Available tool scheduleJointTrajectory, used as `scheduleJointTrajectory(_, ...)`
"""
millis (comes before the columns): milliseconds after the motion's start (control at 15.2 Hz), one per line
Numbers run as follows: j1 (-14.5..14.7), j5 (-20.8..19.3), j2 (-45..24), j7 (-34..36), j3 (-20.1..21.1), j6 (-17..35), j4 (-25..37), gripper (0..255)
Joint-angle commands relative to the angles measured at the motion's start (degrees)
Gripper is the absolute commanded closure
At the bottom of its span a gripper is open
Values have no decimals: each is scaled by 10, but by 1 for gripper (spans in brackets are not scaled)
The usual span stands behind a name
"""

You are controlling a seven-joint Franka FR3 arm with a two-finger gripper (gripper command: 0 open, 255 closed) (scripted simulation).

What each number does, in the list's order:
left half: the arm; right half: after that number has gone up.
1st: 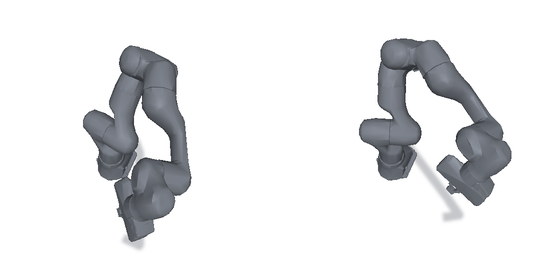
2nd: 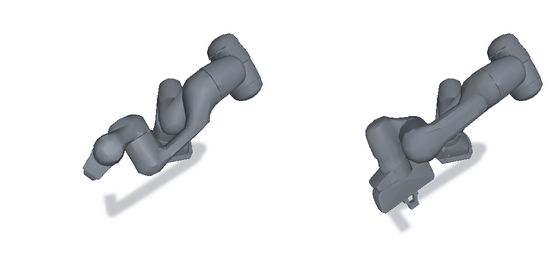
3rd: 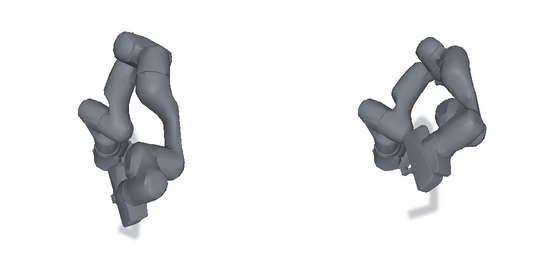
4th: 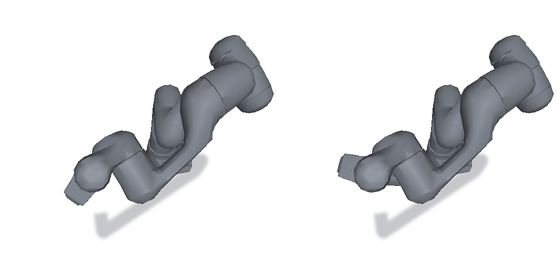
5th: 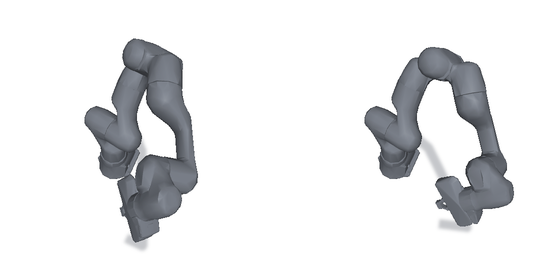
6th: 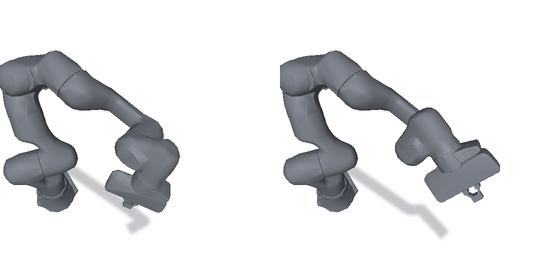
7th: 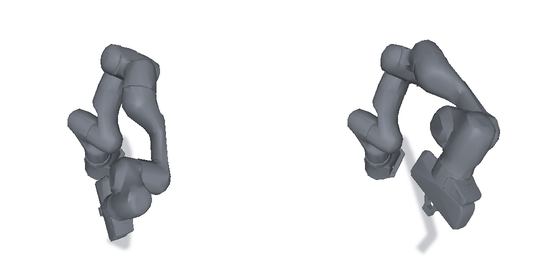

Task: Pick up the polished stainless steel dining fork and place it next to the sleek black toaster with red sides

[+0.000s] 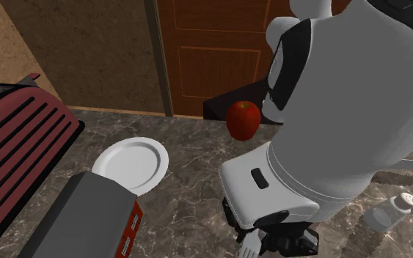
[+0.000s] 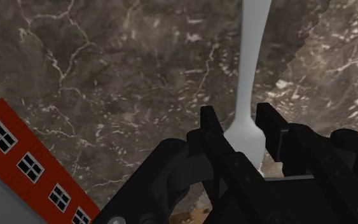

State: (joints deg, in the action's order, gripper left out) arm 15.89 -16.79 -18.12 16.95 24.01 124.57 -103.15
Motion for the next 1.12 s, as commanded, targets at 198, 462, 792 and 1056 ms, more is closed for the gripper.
scheduleJointTrajectory(198, -2, 12, 15, -11, 4, -35, 22, 255)
scheduleJointTrajectory(462, -3, 19, 24, -18, 7, -62, 41, 255)
scheduleJointTrajectory(792, -3, 27, 33, -26, 9, -96, 68, 255)
scheduleJointTrajectory(1056, -3, 31, 38, -32, 11, -125, 92, 255)
